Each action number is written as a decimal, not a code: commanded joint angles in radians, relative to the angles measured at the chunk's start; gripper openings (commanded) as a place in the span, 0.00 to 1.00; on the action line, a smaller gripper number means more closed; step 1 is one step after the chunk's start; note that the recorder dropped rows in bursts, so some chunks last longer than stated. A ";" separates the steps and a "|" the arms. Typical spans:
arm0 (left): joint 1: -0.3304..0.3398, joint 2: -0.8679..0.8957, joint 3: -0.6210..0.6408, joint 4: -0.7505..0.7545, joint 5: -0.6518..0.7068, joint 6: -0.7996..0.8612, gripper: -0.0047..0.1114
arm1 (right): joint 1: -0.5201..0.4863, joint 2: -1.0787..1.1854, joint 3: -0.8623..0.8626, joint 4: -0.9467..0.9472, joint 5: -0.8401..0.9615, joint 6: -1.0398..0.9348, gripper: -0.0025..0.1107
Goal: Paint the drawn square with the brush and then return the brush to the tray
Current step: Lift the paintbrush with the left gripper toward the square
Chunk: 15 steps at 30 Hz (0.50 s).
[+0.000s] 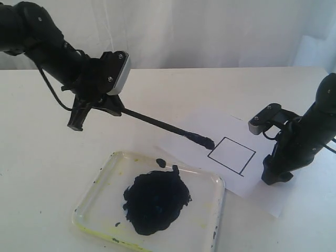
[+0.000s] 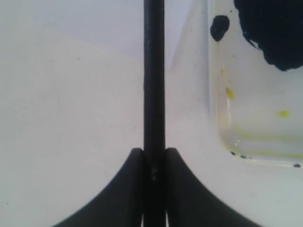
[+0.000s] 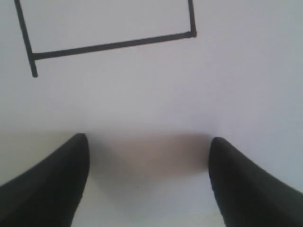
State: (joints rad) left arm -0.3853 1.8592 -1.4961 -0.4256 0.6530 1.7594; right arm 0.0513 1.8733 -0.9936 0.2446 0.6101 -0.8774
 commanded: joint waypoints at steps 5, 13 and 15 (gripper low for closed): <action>-0.044 0.120 -0.148 -0.016 0.047 0.002 0.04 | -0.002 0.023 0.007 -0.011 -0.011 0.000 0.61; -0.054 0.220 -0.296 -0.047 0.136 0.002 0.04 | -0.002 0.023 0.007 -0.013 -0.013 0.000 0.61; -0.069 0.225 -0.302 -0.039 0.150 0.011 0.04 | -0.002 0.023 0.007 -0.013 -0.013 0.000 0.61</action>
State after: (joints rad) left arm -0.4352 2.0842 -1.7883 -0.4418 0.7594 1.7650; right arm 0.0513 1.8738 -0.9936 0.2446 0.6101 -0.8774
